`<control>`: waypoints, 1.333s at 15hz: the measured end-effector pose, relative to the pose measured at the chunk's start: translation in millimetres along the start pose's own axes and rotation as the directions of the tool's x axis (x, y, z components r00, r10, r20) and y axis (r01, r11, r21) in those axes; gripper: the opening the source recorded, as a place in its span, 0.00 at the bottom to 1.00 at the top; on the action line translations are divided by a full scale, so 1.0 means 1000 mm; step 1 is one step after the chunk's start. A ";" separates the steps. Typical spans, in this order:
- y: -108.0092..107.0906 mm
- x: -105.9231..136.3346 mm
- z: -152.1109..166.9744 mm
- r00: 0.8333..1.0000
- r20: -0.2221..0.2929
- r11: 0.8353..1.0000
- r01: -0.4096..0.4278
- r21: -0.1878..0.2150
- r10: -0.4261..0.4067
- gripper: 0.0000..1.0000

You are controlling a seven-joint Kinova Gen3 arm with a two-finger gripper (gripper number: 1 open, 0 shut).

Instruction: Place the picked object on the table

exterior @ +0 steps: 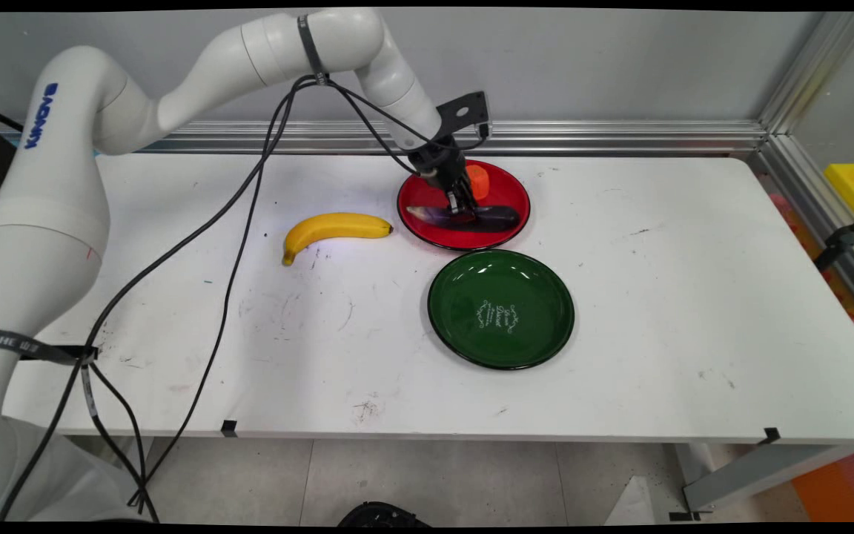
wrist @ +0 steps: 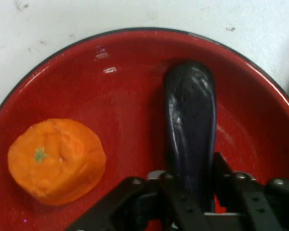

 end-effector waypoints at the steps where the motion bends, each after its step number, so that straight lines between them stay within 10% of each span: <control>1: 0.000 0.001 0.001 1.000 -0.002 1.000 0.000 0.000 0.000 0.00; 20: 0.018 0.029 -0.102 0.999 -0.038 0.999 0.005 -0.035 -0.007 0.00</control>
